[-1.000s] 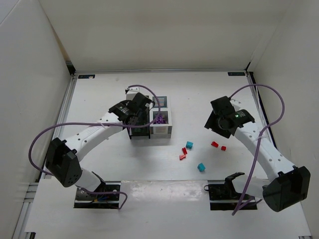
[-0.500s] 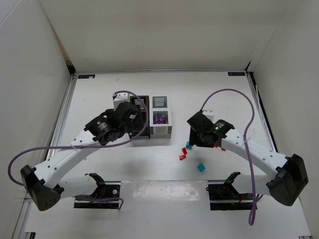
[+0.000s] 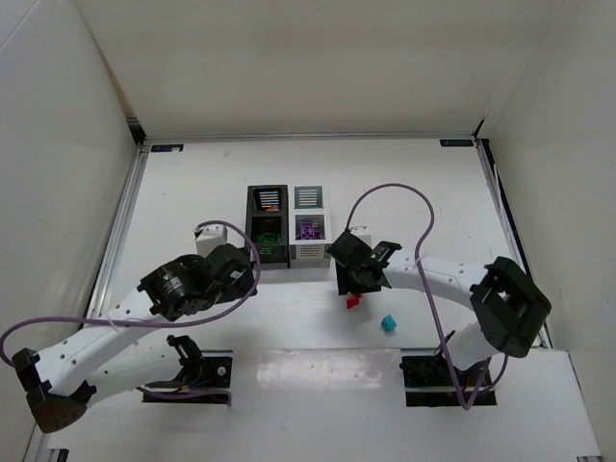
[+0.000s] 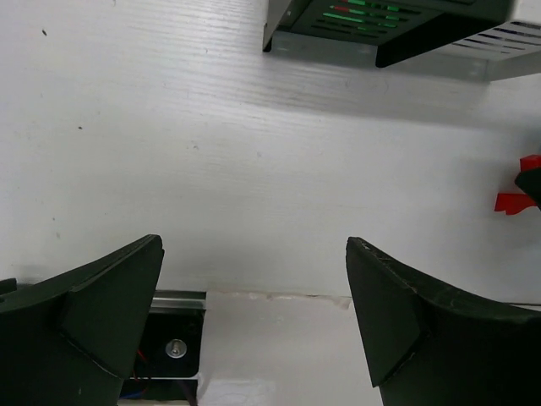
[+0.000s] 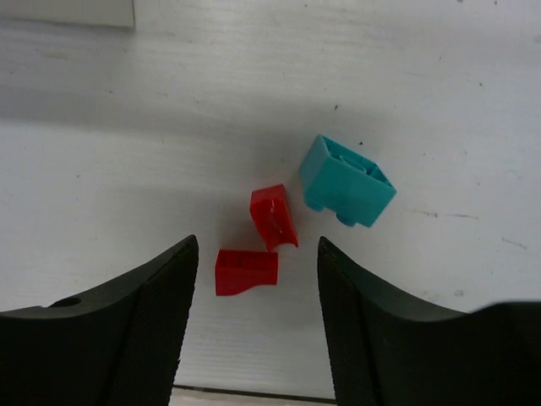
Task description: Sort the legos into containers by color
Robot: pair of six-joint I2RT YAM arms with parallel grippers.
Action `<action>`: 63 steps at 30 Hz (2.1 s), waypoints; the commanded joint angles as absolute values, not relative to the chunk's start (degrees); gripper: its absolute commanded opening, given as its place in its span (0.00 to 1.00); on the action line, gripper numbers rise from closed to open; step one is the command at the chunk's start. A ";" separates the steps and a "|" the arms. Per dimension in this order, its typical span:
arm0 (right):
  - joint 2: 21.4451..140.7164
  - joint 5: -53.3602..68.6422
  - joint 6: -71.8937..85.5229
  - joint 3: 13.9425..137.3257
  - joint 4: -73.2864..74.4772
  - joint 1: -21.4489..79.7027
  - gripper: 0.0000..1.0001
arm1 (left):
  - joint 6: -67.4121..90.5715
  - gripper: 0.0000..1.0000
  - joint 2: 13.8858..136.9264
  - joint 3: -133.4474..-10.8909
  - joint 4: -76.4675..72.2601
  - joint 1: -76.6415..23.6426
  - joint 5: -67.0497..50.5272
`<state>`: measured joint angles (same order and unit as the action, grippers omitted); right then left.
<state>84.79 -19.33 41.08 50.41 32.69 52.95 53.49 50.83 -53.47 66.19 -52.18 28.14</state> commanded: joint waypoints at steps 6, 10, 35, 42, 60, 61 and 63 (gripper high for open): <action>87.45 -19.17 38.15 48.34 25.40 51.24 0.52 | 58.71 1.00 47.37 -52.38 68.99 -52.65 28.12; 88.15 -19.07 38.41 47.81 25.31 51.76 0.52 | 59.33 1.00 47.37 -52.56 70.31 -52.65 28.56; 86.67 -25.31 40.52 48.69 29.70 54.40 0.16 | 60.56 1.00 47.20 -52.30 71.63 -52.65 28.30; 78.85 -30.31 36.93 60.46 40.07 58.08 0.12 | 62.66 1.00 44.92 -46.68 69.87 -52.65 25.32; 106.39 -17.41 12.58 109.46 24.35 54.94 0.10 | 63.55 1.00 41.05 -40.17 66.27 -52.82 21.18; 107.74 -17.05 12.39 111.25 24.35 54.93 0.10 | 63.72 1.00 40.61 -39.82 66.10 -52.82 21.09; 113.60 -16.53 11.96 118.17 24.43 54.41 0.10 | 63.81 1.00 40.17 -39.38 65.74 -52.82 21.00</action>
